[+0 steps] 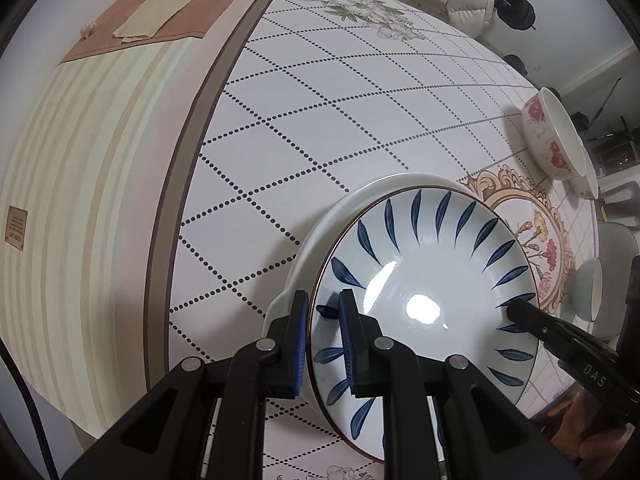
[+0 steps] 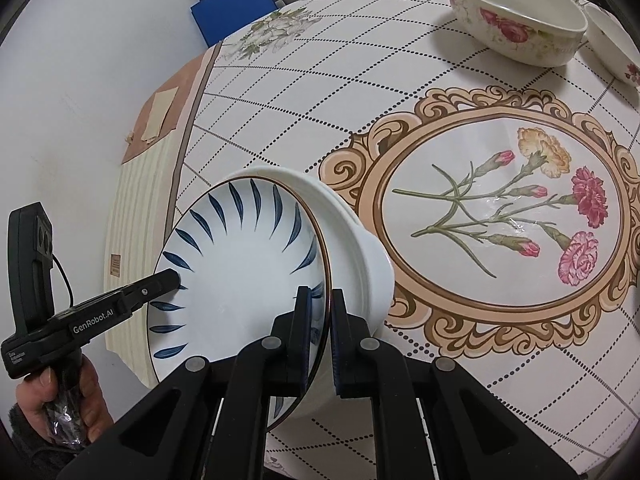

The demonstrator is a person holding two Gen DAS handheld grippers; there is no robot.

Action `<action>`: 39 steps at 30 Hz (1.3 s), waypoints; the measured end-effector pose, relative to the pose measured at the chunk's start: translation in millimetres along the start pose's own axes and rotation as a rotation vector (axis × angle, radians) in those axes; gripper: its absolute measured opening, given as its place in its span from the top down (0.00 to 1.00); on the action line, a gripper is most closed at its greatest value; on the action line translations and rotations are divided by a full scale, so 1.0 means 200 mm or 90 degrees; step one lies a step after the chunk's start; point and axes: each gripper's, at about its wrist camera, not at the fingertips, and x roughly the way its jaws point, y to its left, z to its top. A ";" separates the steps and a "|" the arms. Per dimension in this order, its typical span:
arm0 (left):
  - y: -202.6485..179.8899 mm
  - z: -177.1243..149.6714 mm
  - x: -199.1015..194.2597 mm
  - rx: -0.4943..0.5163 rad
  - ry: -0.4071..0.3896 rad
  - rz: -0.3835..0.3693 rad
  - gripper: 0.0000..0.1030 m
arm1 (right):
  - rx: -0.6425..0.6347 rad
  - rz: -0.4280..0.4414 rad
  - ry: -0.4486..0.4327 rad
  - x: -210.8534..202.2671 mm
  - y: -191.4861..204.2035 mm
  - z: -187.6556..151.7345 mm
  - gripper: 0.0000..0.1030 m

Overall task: Organize plates and bowls
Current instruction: 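Lower the blue-striped plate onto the white handled dish with both tools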

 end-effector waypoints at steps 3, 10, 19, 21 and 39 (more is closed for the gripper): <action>0.00 -0.01 0.02 0.002 0.003 0.002 0.87 | -0.002 -0.004 0.000 0.01 0.00 0.00 0.91; -0.02 -0.01 0.05 0.005 0.011 0.001 0.87 | 0.002 -0.016 0.004 0.06 -0.02 0.00 0.91; -0.04 -0.01 0.07 0.006 0.018 0.003 0.86 | -0.002 -0.024 0.008 0.07 -0.04 0.00 0.90; -0.03 0.00 0.07 0.003 0.024 0.001 0.86 | 0.001 -0.024 0.015 0.06 -0.04 0.00 0.90; 0.04 0.05 0.14 -0.096 0.222 -0.042 0.85 | 0.060 -0.055 0.153 0.10 -0.04 0.10 0.89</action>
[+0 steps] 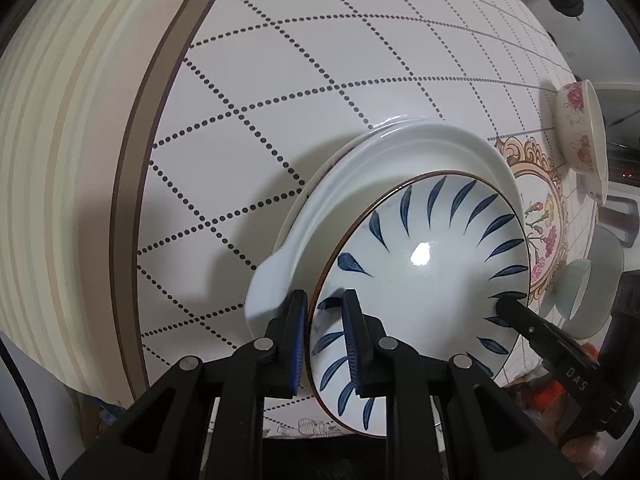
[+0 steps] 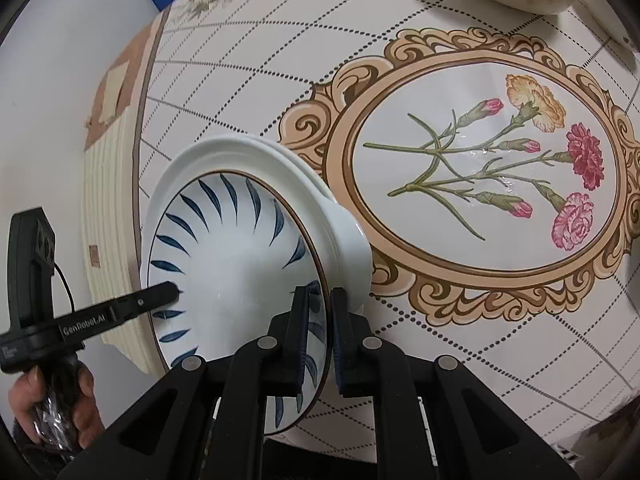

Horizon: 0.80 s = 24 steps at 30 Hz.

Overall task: Organize plates and bowls
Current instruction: 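Lower the blue-striped plate onto the white handled dish with both tools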

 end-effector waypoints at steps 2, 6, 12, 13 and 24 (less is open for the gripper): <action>0.00 0.01 0.00 -0.007 0.009 0.000 0.84 | 0.000 -0.002 0.010 0.00 0.00 0.01 0.88; 0.04 0.03 0.01 -0.034 0.047 -0.021 0.84 | 0.028 0.017 0.039 0.00 -0.03 0.03 0.88; 0.11 0.10 0.05 -0.084 0.117 -0.079 0.83 | 0.038 0.030 0.072 0.02 -0.05 0.05 0.89; 0.13 0.11 0.06 -0.089 0.127 -0.088 0.83 | 0.041 0.040 0.080 0.03 -0.06 0.06 0.89; 0.22 0.12 0.09 -0.135 0.182 -0.150 0.76 | 0.057 0.073 0.113 0.07 -0.10 0.09 0.89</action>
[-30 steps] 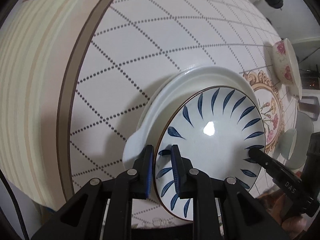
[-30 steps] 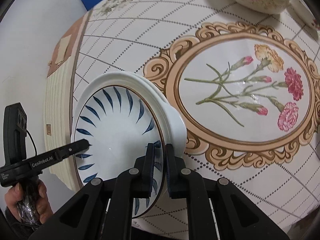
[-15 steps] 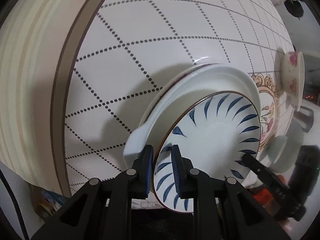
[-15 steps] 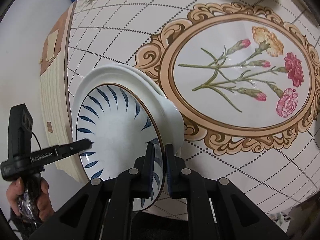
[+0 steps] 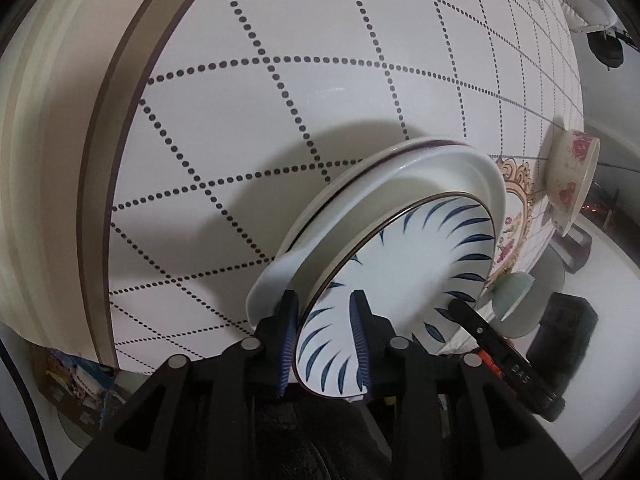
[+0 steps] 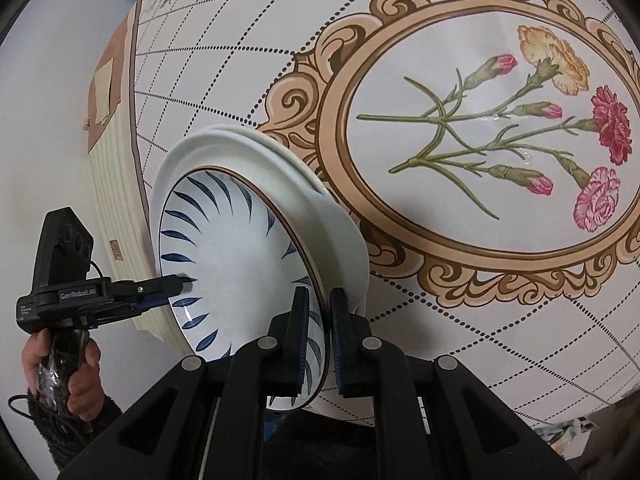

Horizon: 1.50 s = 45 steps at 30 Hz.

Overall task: Organize plates and bowls
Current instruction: 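Lower the blue-striped plate onto the white handled dish with both tools, then open both tools to release the blue-striped plate rim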

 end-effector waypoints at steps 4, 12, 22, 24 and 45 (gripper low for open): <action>0.00 0.00 -0.01 0.001 0.009 -0.002 0.72 | -0.003 -0.005 0.002 0.02 0.01 0.01 0.89; -0.02 -0.01 -0.05 0.010 0.003 -0.032 0.37 | -0.007 -0.008 -0.019 0.02 0.01 -0.01 0.91; -0.16 -0.13 -0.07 0.101 -0.080 0.122 0.18 | -0.027 -0.064 -0.002 0.06 0.09 -0.05 0.91; -0.21 -0.19 -0.08 0.127 -0.108 0.153 0.17 | -0.033 -0.078 -0.005 0.05 0.11 -0.06 0.86; -0.39 -0.73 -0.16 0.233 -0.416 0.305 0.08 | -0.162 -0.293 -0.226 -0.24 0.40 -0.55 0.00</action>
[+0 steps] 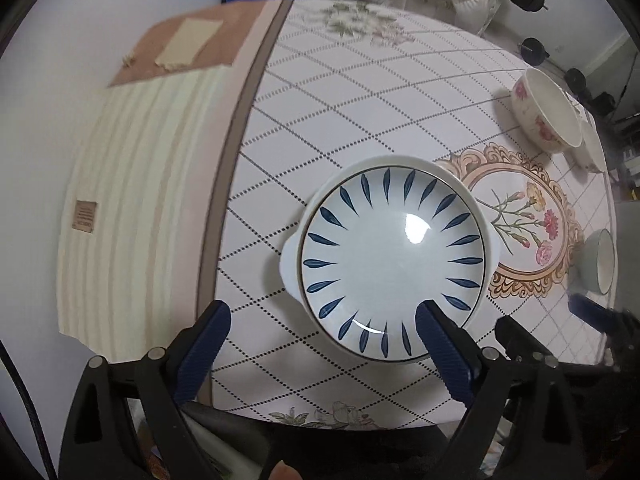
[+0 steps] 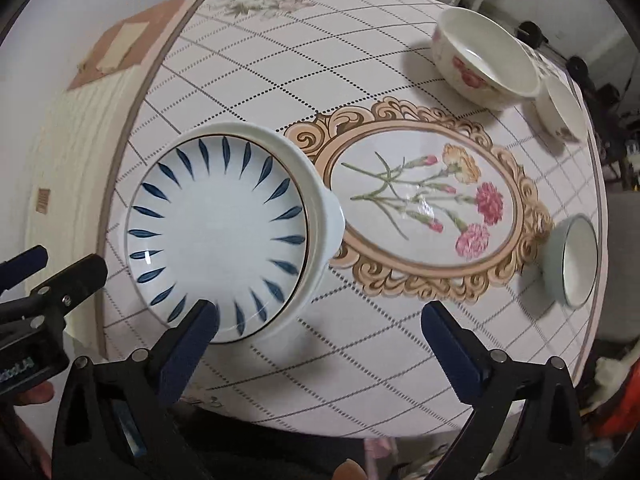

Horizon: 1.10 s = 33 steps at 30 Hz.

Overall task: Organize plates and bowls
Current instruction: 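Open both tools to release the blue-striped plate rim, then raise both tools off the plate stack and move toward the pink-flower bowl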

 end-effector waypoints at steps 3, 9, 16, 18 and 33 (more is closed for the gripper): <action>-0.03 -0.05 -0.09 0.015 -0.027 0.006 0.08 | 0.010 0.010 -0.028 -0.09 0.00 -0.08 0.00; -0.05 -0.16 -0.31 0.042 -0.068 -0.003 0.07 | 0.020 0.017 -0.084 -0.33 0.01 -0.24 0.00; -0.03 -0.29 -0.58 0.050 -0.118 -0.021 0.07 | 0.035 0.011 -0.147 -0.63 0.03 -0.44 0.00; -0.03 -0.32 -0.65 0.054 -0.127 -0.027 0.07 | 0.038 0.007 -0.166 -0.72 0.03 -0.49 0.00; 0.01 -0.40 -0.96 0.058 -0.180 -0.062 0.07 | 0.019 0.026 -0.234 -1.12 0.11 -0.59 0.00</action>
